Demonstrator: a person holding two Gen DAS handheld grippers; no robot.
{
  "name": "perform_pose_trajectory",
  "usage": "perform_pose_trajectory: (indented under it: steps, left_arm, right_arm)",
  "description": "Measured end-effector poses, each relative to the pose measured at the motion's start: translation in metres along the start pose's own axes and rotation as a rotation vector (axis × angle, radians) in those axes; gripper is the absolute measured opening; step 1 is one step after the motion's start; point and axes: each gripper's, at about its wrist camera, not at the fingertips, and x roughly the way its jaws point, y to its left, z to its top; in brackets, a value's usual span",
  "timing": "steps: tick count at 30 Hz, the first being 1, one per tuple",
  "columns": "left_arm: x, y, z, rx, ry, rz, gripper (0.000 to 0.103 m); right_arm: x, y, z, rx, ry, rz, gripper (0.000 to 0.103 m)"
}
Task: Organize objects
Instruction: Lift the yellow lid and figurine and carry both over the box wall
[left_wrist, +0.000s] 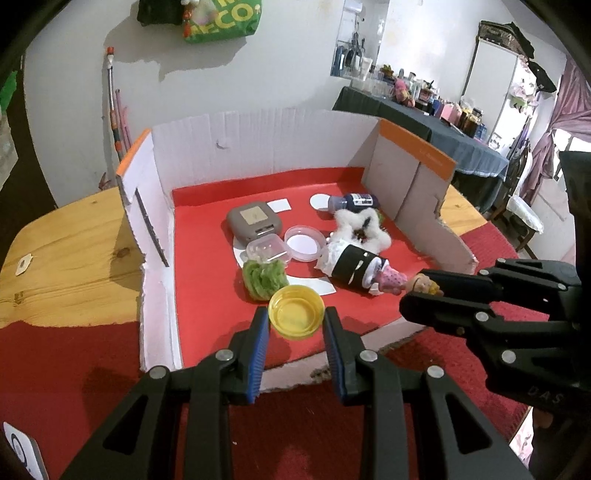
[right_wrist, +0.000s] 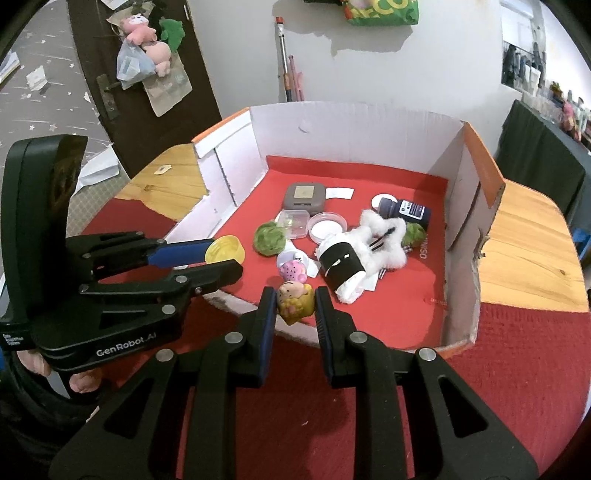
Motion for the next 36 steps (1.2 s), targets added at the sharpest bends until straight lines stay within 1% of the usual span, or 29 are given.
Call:
perform_pose_trajectory:
  steps: [13, 22, 36]
  left_arm:
    - [0.022, 0.007, 0.003, 0.002, 0.064, -0.023, 0.031]
    - [0.029, 0.008, 0.004, 0.009, 0.076, -0.022, 0.031]
    - [0.04, 0.007, 0.007, 0.023, 0.1, -0.007, 0.031]
  right_arm:
    - [0.029, -0.006, 0.01, 0.004, 0.071, 0.014, 0.02]
    - [0.045, -0.009, 0.013, 0.001, 0.129, 0.027, 0.02]
    - [0.055, -0.02, 0.012, 0.028, 0.156, 0.024, 0.02]
